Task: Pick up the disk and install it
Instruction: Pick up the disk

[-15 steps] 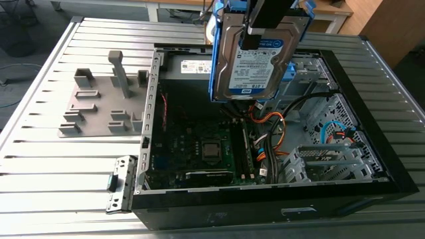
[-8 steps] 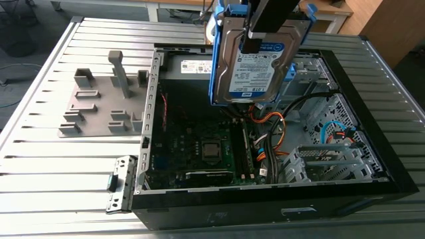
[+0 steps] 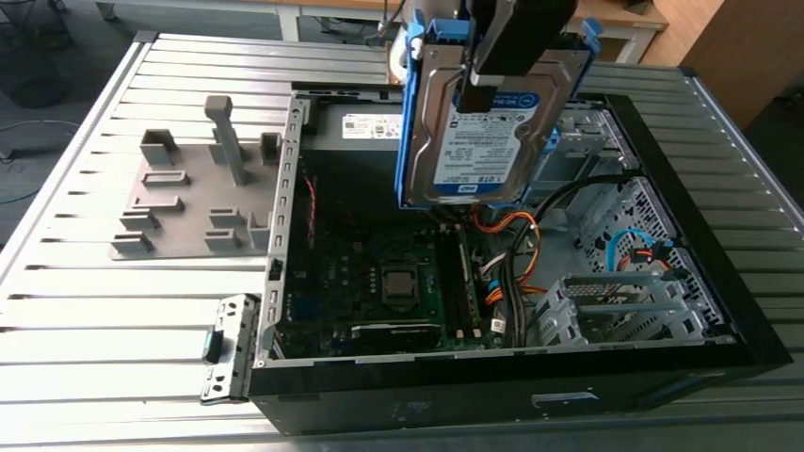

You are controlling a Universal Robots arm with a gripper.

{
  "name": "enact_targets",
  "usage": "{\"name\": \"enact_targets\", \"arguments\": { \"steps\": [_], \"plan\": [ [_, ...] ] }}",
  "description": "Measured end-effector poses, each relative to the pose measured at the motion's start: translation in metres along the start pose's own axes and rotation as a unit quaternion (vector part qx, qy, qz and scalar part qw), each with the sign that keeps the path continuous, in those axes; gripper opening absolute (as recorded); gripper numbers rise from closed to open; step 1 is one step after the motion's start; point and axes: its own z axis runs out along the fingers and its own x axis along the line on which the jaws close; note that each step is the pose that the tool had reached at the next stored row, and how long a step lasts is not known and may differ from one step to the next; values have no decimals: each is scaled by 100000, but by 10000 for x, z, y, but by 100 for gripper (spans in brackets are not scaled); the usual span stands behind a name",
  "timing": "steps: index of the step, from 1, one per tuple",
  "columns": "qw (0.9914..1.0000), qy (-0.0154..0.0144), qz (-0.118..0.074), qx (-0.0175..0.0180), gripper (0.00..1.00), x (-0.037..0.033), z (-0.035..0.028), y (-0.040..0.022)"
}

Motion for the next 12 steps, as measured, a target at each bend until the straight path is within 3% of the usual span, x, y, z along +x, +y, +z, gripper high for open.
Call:
{"name": "enact_targets", "arguments": {
  "steps": [6, 12],
  "plan": [
    [100000, 4, 0, -6, 36, 106, 31, -25],
    [100000, 3, -3, -41, 36, 158, 65, -175]
  ]
}}
